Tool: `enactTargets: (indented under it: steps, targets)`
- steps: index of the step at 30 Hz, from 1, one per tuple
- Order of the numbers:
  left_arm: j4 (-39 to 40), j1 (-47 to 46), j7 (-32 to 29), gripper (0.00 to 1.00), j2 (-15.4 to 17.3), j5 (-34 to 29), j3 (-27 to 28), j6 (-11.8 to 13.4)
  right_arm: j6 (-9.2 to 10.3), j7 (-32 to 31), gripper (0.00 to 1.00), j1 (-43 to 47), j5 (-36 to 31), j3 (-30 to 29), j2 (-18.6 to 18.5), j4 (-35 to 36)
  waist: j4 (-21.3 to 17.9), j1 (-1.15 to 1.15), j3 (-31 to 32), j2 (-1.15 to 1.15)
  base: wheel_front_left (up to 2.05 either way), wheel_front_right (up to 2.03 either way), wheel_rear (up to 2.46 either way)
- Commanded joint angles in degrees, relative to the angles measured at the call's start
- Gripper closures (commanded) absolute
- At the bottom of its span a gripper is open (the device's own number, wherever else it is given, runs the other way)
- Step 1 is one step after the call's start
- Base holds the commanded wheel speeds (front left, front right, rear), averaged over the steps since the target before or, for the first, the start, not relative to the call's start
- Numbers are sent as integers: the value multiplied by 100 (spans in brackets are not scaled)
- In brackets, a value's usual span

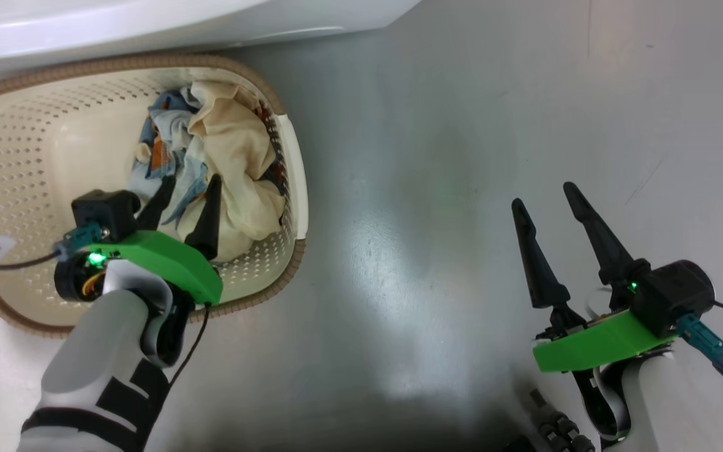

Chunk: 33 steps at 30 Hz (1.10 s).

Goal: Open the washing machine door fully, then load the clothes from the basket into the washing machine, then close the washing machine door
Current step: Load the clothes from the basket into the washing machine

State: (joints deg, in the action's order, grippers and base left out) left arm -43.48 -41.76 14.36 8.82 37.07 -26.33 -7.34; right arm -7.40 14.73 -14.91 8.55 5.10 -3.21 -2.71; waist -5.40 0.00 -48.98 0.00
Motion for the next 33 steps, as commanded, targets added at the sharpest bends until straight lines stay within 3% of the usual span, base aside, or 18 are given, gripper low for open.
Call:
enactTargets:
  steps: [1,16,33]
  targets:
    - [-19,-8,-7,0,211,153,41,-14,-9,27,0,80,-38,153,33,110,-9,0,-39,0,0,0,0]
    - [-517,-801,-13,0,486,1477,-1453,-14,-9,27,0,11,24,182,33,129,-96,0,-369,0,0,0,0]
    - [-1184,-1402,-81,0,292,2335,-2140,-14,-9,27,0,47,14,239,33,95,-134,0,-500,0,0,0,0]
